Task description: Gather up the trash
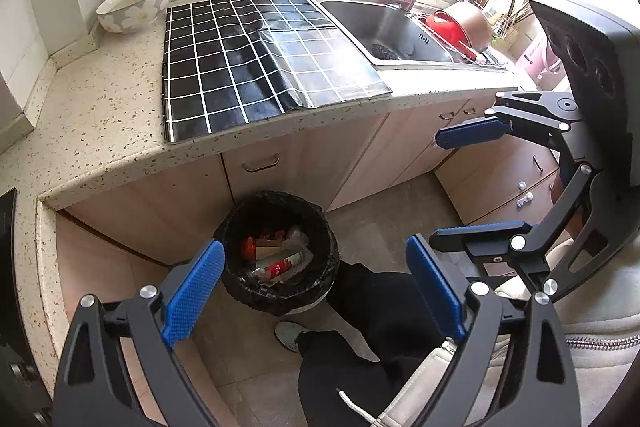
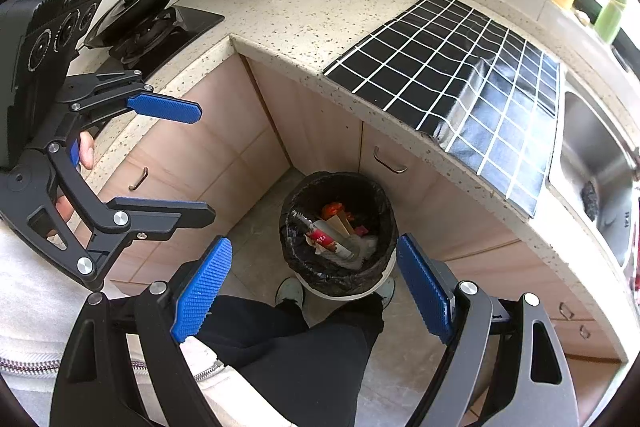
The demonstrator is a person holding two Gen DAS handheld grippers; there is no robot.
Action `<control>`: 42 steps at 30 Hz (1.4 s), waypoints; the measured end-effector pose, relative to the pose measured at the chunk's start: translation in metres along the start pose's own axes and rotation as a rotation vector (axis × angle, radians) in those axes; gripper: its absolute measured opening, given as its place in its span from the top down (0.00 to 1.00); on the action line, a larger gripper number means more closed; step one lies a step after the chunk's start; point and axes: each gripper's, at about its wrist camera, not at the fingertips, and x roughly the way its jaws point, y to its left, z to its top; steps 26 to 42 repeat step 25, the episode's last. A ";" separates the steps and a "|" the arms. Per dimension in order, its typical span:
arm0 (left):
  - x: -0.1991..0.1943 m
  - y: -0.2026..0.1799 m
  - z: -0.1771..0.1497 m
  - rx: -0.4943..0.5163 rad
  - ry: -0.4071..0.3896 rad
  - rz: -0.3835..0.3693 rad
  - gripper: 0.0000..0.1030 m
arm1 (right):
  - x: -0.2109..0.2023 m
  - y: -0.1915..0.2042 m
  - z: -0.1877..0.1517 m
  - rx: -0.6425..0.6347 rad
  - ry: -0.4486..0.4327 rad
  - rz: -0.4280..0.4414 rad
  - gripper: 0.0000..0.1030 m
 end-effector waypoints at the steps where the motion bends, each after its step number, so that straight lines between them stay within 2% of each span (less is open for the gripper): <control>1: 0.000 0.001 0.000 0.001 -0.001 -0.001 0.12 | 0.000 0.000 0.000 0.000 0.000 0.001 0.21; 42: -0.004 -0.002 -0.005 -0.012 -0.007 0.008 0.12 | -0.001 0.001 -0.002 -0.033 -0.002 0.011 0.21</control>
